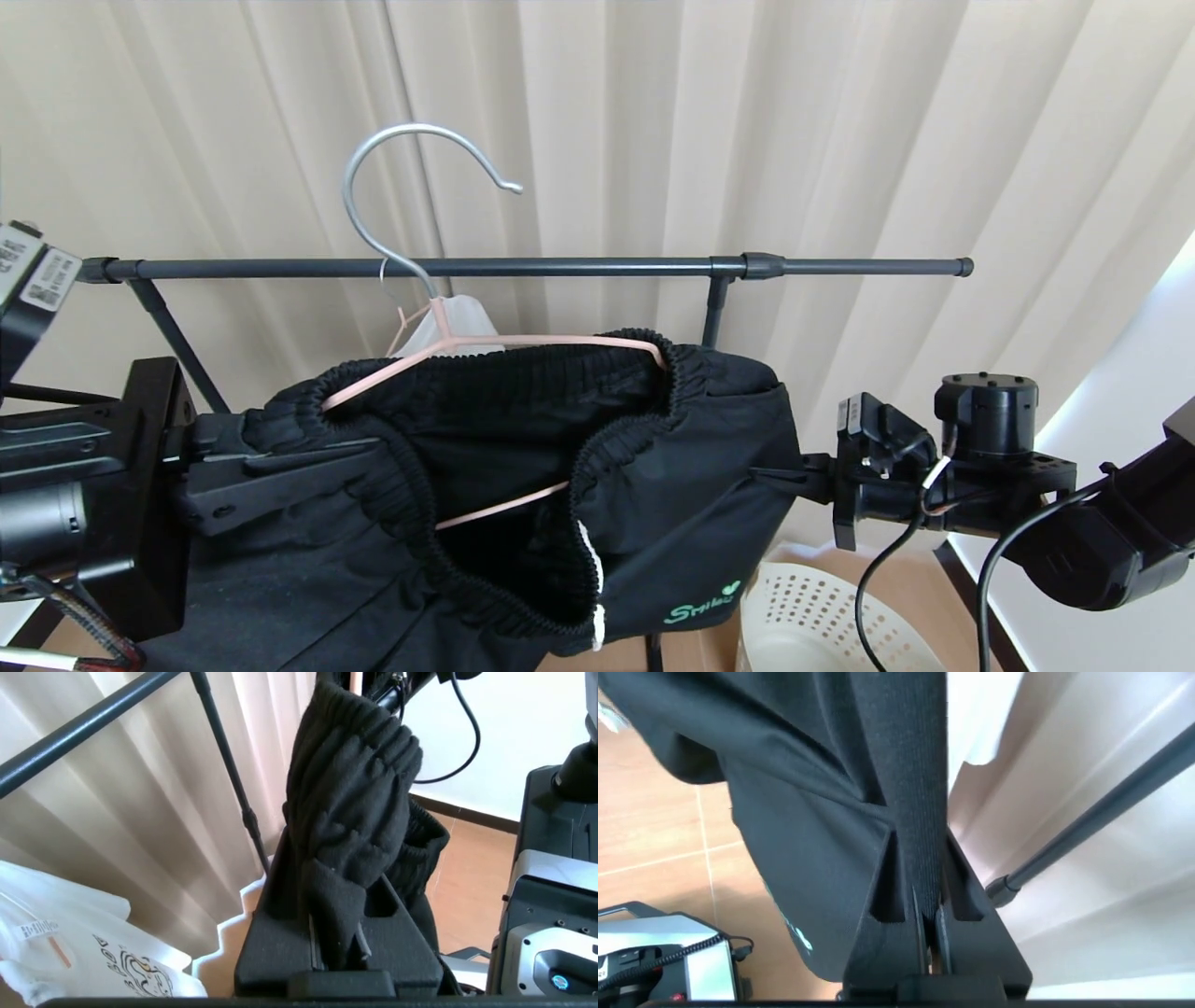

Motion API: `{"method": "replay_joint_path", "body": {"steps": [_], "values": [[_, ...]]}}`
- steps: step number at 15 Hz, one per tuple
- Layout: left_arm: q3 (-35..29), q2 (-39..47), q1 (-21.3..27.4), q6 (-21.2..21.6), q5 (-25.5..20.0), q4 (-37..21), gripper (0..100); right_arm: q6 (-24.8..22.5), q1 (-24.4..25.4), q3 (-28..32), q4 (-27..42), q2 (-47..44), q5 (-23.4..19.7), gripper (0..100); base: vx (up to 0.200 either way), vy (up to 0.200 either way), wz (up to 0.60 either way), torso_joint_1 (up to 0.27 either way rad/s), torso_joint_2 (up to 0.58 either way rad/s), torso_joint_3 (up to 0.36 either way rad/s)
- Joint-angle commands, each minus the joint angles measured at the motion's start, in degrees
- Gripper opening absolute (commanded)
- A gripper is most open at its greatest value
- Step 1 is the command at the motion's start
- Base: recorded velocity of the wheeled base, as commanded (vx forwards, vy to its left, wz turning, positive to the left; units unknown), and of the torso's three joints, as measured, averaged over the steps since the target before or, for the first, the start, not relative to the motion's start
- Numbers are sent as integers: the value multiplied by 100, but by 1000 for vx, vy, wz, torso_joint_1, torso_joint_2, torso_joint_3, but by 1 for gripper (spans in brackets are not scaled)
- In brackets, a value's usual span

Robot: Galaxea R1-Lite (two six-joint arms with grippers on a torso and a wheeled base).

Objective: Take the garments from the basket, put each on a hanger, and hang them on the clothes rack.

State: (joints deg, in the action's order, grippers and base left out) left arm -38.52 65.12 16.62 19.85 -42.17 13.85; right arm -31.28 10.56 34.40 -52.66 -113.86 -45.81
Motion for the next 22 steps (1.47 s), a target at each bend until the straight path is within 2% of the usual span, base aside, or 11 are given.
{"method": "replay_joint_path", "body": {"steps": [1, 7, 8, 11, 12, 15, 18, 19, 20, 22], "values": [[11, -43, 0, 2, -2, 13, 0, -1, 8, 5, 2, -40, 11, 0, 0, 0, 0, 0, 0, 0], [11, 9, 0, -104, 7, 13, 0, -1, 8, -162, -7, 189, -51, 0, 0, 0, 0, 0, 0, 0], [11, 9, 0, -104, 7, 13, 0, -1, 8, -162, -16, 198, -51, 100, 0, 0, 0, 0, 0, 0], [20, 9, -18, -157, 16, 4, 0, -1, 8, -232, -7, 575, -174, 100, 0, 0, 0, 0, 0, 0], [55, 9, -203, -192, 16, 4, 0, -1, -1, -329, -7, 927, -490, 100, 0, 0, 0, 0, 0, 0], [152, 97, -255, -341, 33, 4, 0, 131, -10, -408, 37, 1569, -560, 100, 0, 0, 0, 0, 0, 0], [266, 317, -255, -394, 218, 4, 0, 843, 104, -426, 10, 2034, -516, 100, 0, 0, 0, 0, 0, 0], [275, 510, -247, -394, 376, 4, 0, 1195, 263, -399, 2, 2201, -385, 100, 0, 0, 0, 0, 0, 0], [266, 660, -229, -403, 490, 4, 0, 1379, 324, -382, 2, 2298, -191, 100, 0, 0, 0, 0, 0, 0], [231, 897, -194, -429, 657, 4, 0, 1449, 430, -364, 2, 2316, 99, 100, 0, 0, 0, 0, 0, 0]]}}
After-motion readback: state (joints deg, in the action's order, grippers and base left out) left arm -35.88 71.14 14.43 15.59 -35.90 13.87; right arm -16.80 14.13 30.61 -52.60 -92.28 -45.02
